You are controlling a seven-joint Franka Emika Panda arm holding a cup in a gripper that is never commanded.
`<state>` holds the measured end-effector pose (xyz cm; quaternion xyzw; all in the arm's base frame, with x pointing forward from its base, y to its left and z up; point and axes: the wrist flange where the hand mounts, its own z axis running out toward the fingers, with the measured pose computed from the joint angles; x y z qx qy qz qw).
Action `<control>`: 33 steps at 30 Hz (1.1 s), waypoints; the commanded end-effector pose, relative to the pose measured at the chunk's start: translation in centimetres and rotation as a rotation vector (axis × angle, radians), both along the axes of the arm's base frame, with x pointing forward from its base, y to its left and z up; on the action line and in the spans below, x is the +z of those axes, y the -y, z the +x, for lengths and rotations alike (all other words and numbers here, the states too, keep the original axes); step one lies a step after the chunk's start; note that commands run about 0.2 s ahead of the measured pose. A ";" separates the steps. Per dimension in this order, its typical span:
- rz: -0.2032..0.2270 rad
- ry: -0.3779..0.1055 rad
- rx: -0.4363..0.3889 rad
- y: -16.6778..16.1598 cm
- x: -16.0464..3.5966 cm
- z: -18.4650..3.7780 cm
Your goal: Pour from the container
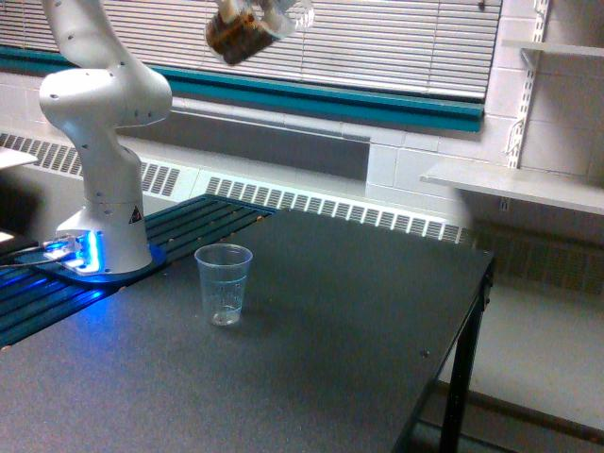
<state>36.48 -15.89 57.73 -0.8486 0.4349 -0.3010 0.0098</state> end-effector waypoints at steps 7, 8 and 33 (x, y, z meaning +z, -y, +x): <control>0.008 -0.010 -0.044 -1.6 -1.1 -3.5; 0.012 -0.011 -0.048 -1.7 -1.2 -3.8; 0.056 -0.157 -0.042 -6.5 -6.4 -8.5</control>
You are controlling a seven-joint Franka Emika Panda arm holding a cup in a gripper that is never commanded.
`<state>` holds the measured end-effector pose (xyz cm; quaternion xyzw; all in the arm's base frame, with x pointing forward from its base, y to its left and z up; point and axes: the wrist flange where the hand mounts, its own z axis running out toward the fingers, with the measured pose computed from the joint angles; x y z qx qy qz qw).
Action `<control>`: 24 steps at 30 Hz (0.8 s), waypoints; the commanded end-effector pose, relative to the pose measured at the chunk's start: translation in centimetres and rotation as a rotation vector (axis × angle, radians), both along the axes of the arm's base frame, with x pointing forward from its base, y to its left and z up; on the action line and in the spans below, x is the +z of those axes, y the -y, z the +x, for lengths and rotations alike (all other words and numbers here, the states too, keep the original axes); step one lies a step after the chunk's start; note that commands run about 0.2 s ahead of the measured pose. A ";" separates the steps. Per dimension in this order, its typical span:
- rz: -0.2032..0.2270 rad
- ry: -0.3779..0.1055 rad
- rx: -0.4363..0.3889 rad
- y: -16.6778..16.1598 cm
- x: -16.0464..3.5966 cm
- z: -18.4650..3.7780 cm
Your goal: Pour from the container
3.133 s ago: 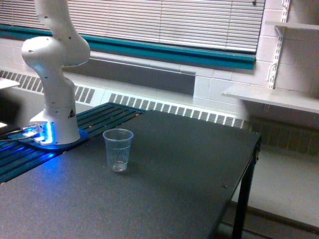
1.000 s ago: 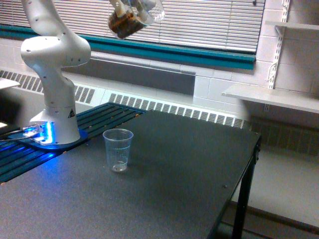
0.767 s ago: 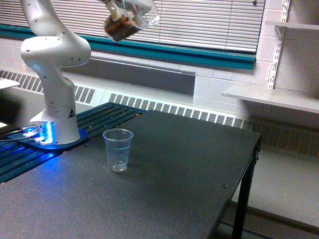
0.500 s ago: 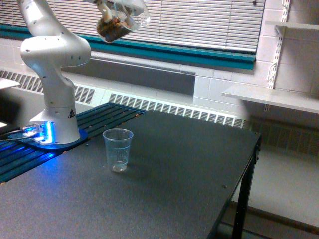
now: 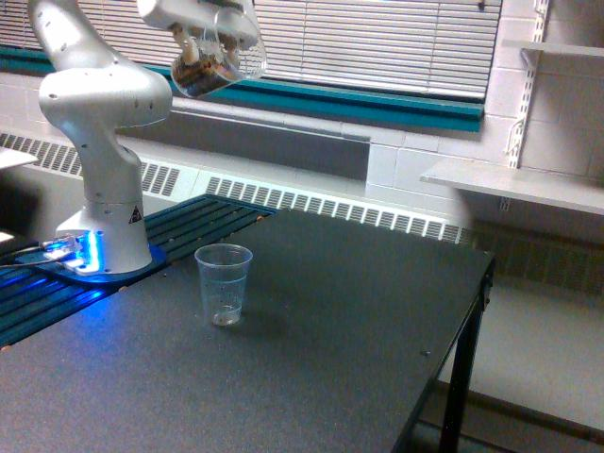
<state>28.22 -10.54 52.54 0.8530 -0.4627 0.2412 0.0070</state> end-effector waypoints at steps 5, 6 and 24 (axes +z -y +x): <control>0.025 -0.068 0.011 -1.8 -2.5 -0.5; 0.026 -0.074 0.010 -1.9 -2.7 -0.6; 0.050 -0.131 -0.015 -3.4 -4.9 -2.7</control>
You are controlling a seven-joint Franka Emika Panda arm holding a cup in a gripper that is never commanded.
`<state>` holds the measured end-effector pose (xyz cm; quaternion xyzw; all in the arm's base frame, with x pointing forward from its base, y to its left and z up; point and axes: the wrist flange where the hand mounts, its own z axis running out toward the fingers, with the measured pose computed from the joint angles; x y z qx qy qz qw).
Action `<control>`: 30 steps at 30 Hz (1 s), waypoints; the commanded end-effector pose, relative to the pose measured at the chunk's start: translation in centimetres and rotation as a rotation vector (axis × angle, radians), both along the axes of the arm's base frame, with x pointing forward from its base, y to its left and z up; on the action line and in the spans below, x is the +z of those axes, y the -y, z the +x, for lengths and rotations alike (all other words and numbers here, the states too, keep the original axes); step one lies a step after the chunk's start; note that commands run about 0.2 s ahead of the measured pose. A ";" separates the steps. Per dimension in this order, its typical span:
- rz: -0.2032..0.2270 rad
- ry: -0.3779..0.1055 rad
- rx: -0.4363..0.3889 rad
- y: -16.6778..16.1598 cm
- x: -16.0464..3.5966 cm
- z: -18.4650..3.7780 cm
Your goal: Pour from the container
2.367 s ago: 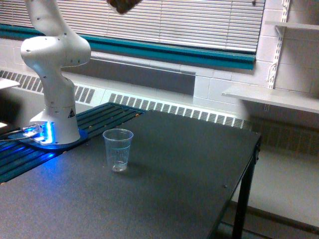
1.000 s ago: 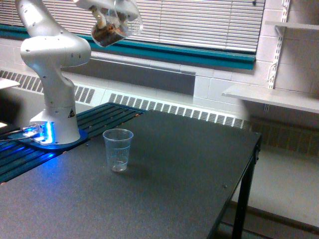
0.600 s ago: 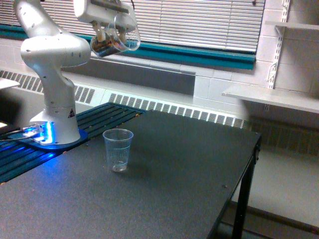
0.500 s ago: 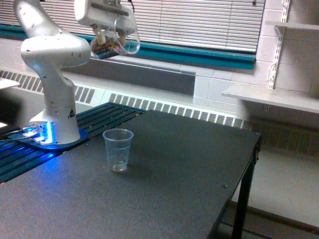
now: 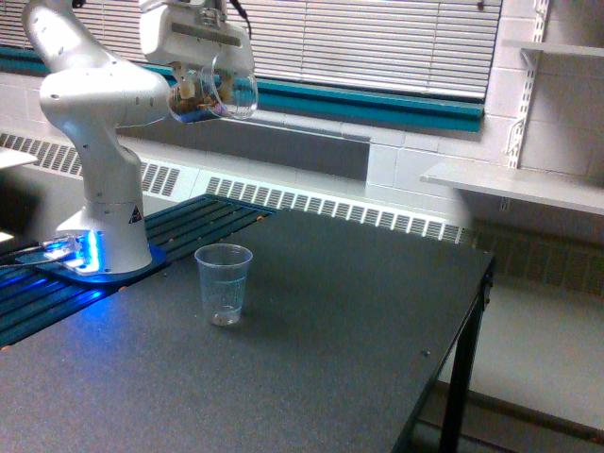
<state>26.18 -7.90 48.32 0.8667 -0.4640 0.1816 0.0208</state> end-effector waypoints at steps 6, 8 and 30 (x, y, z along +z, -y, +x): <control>0.031 -0.030 -0.025 -1.1 -1.6 -1.4; 0.030 -0.036 -0.025 -1.1 -1.8 -1.6; 0.075 -0.122 -0.016 -1.3 -4.9 -2.3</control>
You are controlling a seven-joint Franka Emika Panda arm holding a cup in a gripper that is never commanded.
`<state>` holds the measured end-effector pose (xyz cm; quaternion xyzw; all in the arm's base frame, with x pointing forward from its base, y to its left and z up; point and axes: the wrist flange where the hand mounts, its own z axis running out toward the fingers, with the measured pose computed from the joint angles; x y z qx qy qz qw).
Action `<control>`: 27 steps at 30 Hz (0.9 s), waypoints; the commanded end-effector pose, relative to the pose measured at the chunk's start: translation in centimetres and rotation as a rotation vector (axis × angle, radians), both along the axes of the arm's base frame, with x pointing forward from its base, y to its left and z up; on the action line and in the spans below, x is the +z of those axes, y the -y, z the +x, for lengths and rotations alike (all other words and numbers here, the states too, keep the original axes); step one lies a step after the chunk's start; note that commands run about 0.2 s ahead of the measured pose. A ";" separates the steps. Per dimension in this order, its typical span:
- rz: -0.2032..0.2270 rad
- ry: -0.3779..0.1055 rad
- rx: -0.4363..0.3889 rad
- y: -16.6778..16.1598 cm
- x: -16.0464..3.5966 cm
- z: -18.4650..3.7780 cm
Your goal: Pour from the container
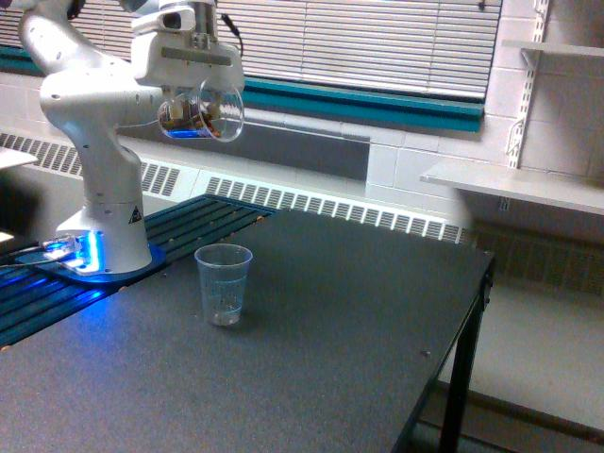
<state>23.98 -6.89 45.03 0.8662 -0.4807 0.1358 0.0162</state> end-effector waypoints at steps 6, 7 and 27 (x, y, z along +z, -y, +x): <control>0.024 -0.069 0.021 -0.2 -2.0 0.2; 0.026 -0.072 0.022 -0.1 -2.1 0.3; 0.029 -0.125 0.006 0.6 -3.0 1.3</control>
